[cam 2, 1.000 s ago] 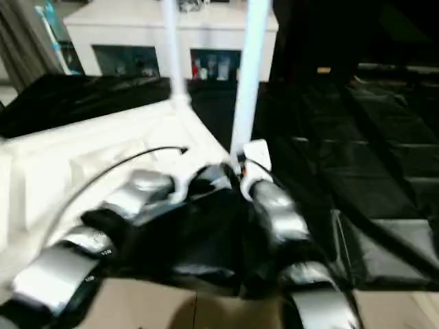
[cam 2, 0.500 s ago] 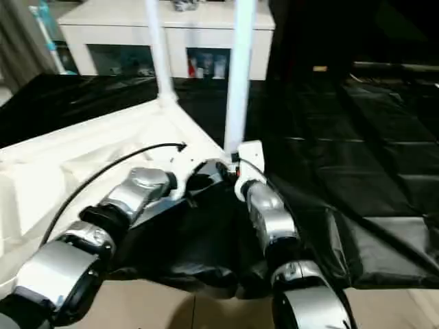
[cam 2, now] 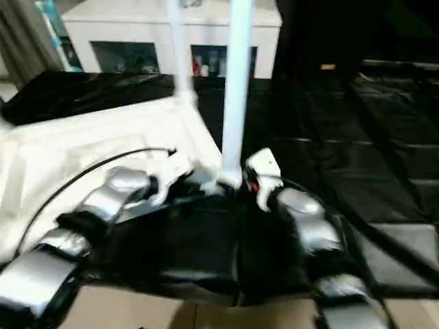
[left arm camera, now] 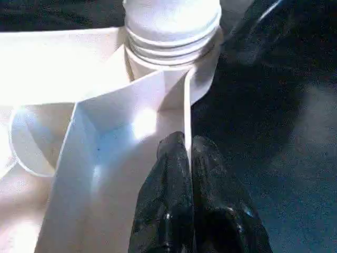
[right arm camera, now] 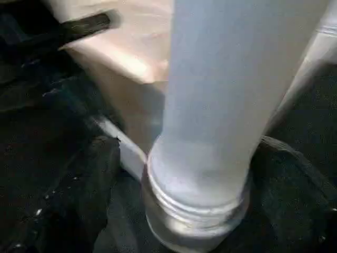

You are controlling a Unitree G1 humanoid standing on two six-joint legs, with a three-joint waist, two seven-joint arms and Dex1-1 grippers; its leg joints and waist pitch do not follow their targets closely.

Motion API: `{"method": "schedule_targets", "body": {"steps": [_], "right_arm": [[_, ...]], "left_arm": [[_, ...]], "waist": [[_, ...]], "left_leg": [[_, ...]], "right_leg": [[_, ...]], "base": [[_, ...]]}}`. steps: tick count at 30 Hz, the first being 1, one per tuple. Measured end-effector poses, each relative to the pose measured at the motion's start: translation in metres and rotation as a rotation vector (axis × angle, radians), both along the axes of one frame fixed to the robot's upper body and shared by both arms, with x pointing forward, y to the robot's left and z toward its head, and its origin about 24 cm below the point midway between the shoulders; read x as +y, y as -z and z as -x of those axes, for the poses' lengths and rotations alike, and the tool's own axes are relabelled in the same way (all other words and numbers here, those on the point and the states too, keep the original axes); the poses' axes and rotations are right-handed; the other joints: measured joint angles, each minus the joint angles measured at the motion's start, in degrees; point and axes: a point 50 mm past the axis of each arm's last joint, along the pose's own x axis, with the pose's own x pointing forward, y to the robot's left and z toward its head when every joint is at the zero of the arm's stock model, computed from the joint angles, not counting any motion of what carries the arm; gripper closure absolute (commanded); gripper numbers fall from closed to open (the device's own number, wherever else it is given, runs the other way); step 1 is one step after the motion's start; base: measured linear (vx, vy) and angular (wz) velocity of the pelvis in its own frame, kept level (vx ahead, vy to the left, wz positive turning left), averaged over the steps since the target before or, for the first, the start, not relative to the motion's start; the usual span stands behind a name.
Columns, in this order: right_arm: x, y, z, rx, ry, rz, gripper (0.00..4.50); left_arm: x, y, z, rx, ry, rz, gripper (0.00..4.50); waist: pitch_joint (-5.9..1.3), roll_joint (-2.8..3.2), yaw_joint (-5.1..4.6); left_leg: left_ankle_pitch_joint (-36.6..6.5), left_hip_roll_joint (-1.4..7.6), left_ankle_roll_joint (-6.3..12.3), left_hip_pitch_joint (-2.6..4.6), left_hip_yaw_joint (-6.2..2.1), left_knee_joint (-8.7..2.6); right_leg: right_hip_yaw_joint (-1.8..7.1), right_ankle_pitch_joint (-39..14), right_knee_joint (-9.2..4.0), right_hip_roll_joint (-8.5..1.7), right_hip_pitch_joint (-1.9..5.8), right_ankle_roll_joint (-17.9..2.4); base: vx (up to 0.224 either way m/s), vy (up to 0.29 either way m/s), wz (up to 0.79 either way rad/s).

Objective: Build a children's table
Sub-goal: Rotate leg to tighten

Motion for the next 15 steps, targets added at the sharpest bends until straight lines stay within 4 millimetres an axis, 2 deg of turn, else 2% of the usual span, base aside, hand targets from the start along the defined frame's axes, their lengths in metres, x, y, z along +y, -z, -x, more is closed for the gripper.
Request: {"method": "schedule_targets", "body": {"steps": [4,9,15], "right_arm": [[0.0,-0.002,0.012,0.025,-0.148,0.026,0.48],[-0.005,0.001,0.018,0.064,-0.186,0.034,0.48],[-0.003,-0.001,0.019,0.071,-0.216,0.045,0.93]], "left_arm": [[0.003,0.0,0.01,0.045,0.099,0.005,4.5],[0.007,0.001,0.017,0.071,0.138,0.004,4.5],[0.01,0.0,0.018,0.083,0.141,0.0,4.5]], "waist": [[0.01,0.02,0.65],[0.02,0.03,0.71],[0.02,0.02,0.68]], "left_leg": [[0.0,-0.03,-0.01,-0.01,0.12,0.07],[0.0,-0.02,-0.02,0.03,0.13,0.06],[0.0,-0.01,-0.02,0.02,0.1,0.03]], "right_leg": [[0.1,0.0,-0.01,-0.07,0.01,0.0],[0.09,0.0,0.05,-0.08,0.02,0.0],[0.05,0.0,0.07,-0.07,0.02,0.0]], "base": [[0.0,0.0,0.0],[0.0,0.0,0.0],[0.0,0.0,0.0]]}}
